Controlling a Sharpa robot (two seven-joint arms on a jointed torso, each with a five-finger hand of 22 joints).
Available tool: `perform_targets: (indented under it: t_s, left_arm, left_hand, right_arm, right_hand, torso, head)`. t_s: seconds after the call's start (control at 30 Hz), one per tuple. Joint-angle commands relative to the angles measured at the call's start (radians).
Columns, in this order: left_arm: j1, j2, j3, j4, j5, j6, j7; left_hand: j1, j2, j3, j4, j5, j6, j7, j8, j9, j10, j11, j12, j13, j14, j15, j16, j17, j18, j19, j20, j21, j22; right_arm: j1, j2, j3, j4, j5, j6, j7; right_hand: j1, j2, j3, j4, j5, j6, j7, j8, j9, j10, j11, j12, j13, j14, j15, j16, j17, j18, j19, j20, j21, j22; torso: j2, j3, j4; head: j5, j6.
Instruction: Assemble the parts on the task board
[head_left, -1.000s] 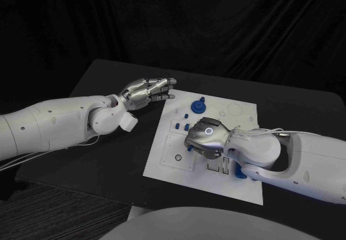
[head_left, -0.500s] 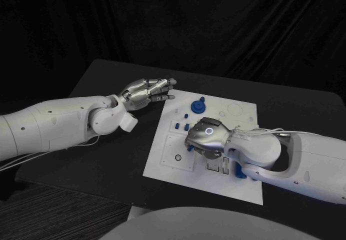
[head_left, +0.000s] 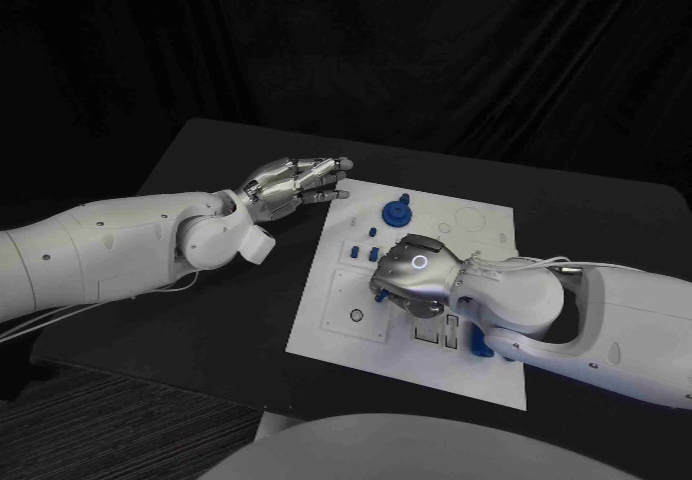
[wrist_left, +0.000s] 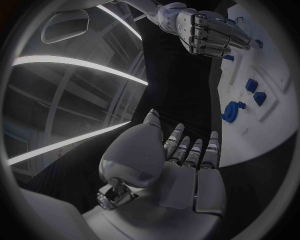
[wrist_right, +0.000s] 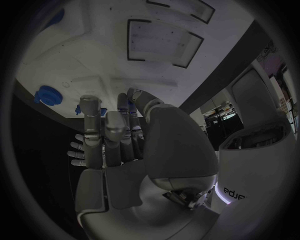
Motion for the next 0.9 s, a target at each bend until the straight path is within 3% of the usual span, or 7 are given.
perform_targets:
  t_s: [0.03,0.9]
  left_arm:
    - [-0.001,0.001,0.001,0.001,0.005,0.012,0.009]
    - [-0.002,0.002,0.001,0.001,0.005,0.015,0.008]
  left_hand:
    - [0.003,0.007,-0.004,0.000,0.003,0.006,0.003,0.005,0.001,0.003,0.006,0.005,0.001,0.000,0.006,0.006,0.001,0.010,0.009,-0.001,0.006,0.001]
    - [0.003,0.008,-0.005,0.000,0.003,0.008,0.005,0.007,0.002,0.005,0.007,0.007,0.001,0.000,0.005,0.007,0.001,0.009,0.010,-0.001,0.007,0.001]
  right_arm:
    - [-0.002,-0.001,0.000,0.004,-0.010,-0.036,-0.020]
    - [-0.002,0.005,0.000,0.002,-0.010,-0.025,-0.044]
  right_hand:
    - [-0.001,-0.001,-0.002,0.000,-0.003,0.009,0.002,0.006,0.001,0.008,-0.002,0.005,0.002,-0.004,0.001,0.001,0.002,0.010,-0.004,0.002,0.001,0.074]
    - [0.008,-0.004,0.000,-0.008,0.004,0.006,0.003,0.003,0.002,-0.001,-0.001,0.001,0.003,-0.010,0.002,-0.006,-0.007,0.014,-0.013,0.001,-0.024,0.070]
  torso:
    - [0.000,0.0002,0.0005]
    - [0.000,0.0000,0.0003]
  head:
    - [0.000,0.000]
    - [-0.001,0.000]
